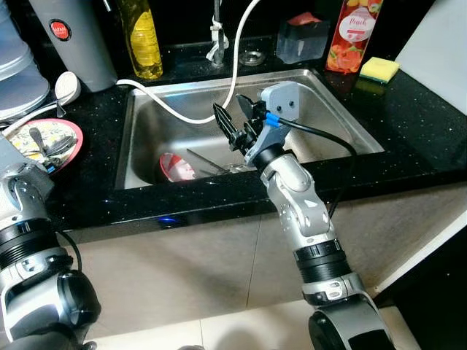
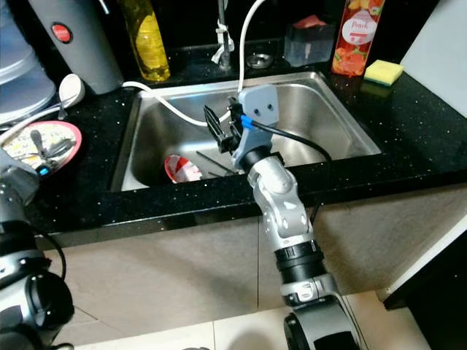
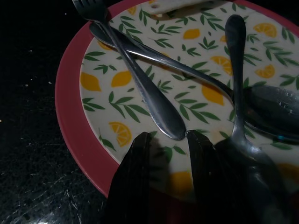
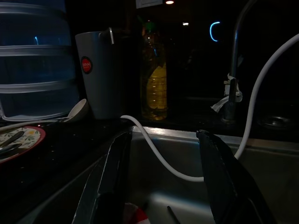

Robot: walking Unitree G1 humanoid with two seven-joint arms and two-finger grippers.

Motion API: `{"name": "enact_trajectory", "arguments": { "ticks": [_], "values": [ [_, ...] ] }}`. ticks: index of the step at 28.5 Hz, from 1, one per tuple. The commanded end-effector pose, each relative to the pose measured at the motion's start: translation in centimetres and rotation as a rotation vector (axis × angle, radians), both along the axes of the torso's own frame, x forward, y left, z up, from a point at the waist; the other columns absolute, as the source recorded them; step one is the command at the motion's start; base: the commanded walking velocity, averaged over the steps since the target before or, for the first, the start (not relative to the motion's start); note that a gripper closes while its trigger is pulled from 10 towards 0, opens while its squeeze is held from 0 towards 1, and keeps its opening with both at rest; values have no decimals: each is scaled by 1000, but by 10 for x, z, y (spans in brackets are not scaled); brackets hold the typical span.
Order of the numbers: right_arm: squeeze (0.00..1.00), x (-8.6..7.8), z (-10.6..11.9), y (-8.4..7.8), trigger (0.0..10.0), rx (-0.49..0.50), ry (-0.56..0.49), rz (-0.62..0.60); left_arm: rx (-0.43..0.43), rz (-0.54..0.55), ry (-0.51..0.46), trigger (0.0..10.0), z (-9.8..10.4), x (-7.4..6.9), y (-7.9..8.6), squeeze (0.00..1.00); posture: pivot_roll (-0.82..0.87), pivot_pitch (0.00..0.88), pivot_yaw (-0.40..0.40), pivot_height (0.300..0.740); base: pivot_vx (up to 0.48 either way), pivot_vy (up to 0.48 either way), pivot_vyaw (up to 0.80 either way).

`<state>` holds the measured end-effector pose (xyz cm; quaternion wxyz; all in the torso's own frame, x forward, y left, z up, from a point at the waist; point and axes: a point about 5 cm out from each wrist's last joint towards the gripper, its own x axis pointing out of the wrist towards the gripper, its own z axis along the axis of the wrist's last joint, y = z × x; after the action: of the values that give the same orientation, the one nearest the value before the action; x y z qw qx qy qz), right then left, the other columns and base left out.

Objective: Kitchen organization

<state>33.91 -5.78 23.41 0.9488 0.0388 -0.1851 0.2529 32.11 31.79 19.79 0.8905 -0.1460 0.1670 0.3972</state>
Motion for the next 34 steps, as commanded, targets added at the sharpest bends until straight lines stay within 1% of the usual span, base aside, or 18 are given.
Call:
{"name": "enact_trajectory", "arguments": {
  "ticks": [1, 3, 4, 7, 12, 14, 19, 20, 24, 25, 26, 27, 28, 29, 31, 32, 33, 34],
  "values": [
    [0, -1, -2, 4, 10000, -2, 4, 5, 97, 17, 88, 10000, 3, -4, 8, 0, 186, 0, 86, 740, 0, 0, 0],
    [0, 0, -2, 5, 10000, -1, 3, 9, 117, -10, 85, 10000, 7, -1, 6, 0, 191, 0, 84, 740, 0, 0, 0],
    [0, -1, -1, 6, 10000, 1, 2, 12, 119, -20, 71, 10000, 9, 0, 5, 1000, 194, 0, 84, 740, 0, 0, 0],
    [0, 0, 0, 8, 10000, 6, 1, 17, 145, -46, 24, 10000, 20, 4, 0, 1000, 197, 0, 85, 740, 0, 0, 0],
    [0, -1, -1, 8, 10000, 6, 4, 18, 176, -61, 8, 10000, 26, 7, -2, 1000, 201, 0, 87, 740, 0, 0, 0],
    [0, -1, -4, 8, 10000, 8, 12, 15, 141, -95, 14, 10000, 22, 10, -5, 1000, 205, 0, 97, 740, 0, 0, 0],
    [0, -1, -4, 8, 10000, 20, 12, 13, 90, -178, -3, 10000, 19, 18, -12, 1000, 218, 0, 110, 740, 0, 0, 0],
    [0, 0, -5, 9, 10000, 26, 14, 9, 81, -195, 12, 10000, 17, 22, -11, 0, 226, 0, 118, 740, 0, 0, 0],
    [0, 0, -5, 9, 10000, 28, 14, 8, 82, -197, 17, 10000, 16, 23, -10, 0, 226, 0, 118, 740, 0, 0, 0],
    [0, 0, -5, 10, 10000, 32, 15, 8, 88, -192, 26, 9686, 16, 24, -6, 0, 229, 0, 123, 740, 0, 0, 0],
    [0, 0, -5, 11, 10000, 36, 15, 9, 71, -195, 27, 8275, 15, 29, 0, 0, 225, 0, 130, 740, 0, 0, 0],
    [0, -1, -5, 13, 10000, 38, 15, 11, 43, -202, 26, 7294, 13, 32, 3, 0, 223, 0, 133, 740, 0, 0, 0],
    [0, -1, -5, 13, 10000, 38, 15, 11, 43, -202, 26, 7294, 13, 32, 3, 0, 223, 0, 133, 740, 0, 0, 0],
    [0, -4, -6, 13, 10000, 41, 19, 9, -3, -219, 36, 6941, 8, 36, 3, 0, 214, 0, 140, 740, 0, 0, 0],
    [0, -4, -6, 13, 10000, 41, 19, 9, -3, -219, 36, 6941, 8, 36, 3, 0, 214, 0, 140, 740, 0, 0, 0],
    [0, -5, -8, 11, 10000, 38, 22, 2, -14, -227, 48, 7294, 6, 38, -1, 0, 194, 0, 146, 740, 0, 0, 0],
    [0, -6, -9, 8, 10000, 36, 26, -7, -33, -234, 66, 7922, 2, 38, -5, 0, 188, 0, 148, 740, 0, 0, 0],
    [0, -6, -9, 8, 10000, 36, 26, -7, -33, -234, 66, 7922, 2, 38, -5, 0, 188, 0, 148, 740, 0, 0, 0]
  ]
}}
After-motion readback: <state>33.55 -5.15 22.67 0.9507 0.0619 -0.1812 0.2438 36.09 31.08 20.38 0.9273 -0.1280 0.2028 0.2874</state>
